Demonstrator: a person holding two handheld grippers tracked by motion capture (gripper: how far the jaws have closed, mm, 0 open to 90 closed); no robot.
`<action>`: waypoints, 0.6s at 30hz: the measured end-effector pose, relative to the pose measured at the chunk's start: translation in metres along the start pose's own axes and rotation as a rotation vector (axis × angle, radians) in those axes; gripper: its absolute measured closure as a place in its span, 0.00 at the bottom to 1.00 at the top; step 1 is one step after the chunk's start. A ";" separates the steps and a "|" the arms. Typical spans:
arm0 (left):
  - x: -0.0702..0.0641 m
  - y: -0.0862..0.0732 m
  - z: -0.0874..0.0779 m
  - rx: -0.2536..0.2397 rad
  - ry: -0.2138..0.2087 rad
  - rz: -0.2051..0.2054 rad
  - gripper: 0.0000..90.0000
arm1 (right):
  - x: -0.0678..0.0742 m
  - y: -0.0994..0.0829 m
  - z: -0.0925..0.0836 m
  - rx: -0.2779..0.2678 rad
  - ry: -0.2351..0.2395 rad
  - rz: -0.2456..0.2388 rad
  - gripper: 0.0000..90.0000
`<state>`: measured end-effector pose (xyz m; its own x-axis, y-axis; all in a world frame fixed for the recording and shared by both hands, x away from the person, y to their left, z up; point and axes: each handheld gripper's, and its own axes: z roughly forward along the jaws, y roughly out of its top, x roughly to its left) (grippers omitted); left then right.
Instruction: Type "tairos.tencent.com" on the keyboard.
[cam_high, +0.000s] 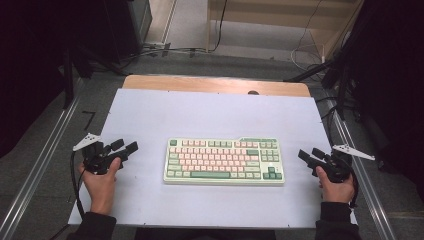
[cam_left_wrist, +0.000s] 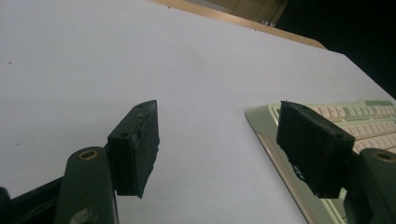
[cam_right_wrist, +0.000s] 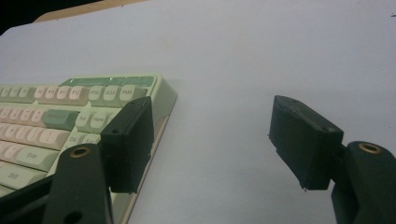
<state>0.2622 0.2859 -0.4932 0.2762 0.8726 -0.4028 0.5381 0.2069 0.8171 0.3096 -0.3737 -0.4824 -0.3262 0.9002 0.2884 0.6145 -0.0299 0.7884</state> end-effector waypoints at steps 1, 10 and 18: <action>0.000 0.000 0.000 0.000 0.000 0.000 0.34 | 0.000 0.000 0.000 -0.001 0.000 0.001 0.32; -0.009 -0.001 0.003 0.000 -0.027 0.012 0.34 | 0.002 0.000 0.001 0.003 0.005 -0.004 0.32; -0.022 -0.001 0.007 0.002 -0.075 0.020 0.34 | 0.004 0.000 0.002 0.006 0.011 -0.005 0.32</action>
<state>0.2614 0.2636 -0.4883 0.3455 0.8409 -0.4166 0.5334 0.1893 0.8244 0.3095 -0.3691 -0.4822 -0.3370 0.8956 0.2905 0.6170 -0.0229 0.7866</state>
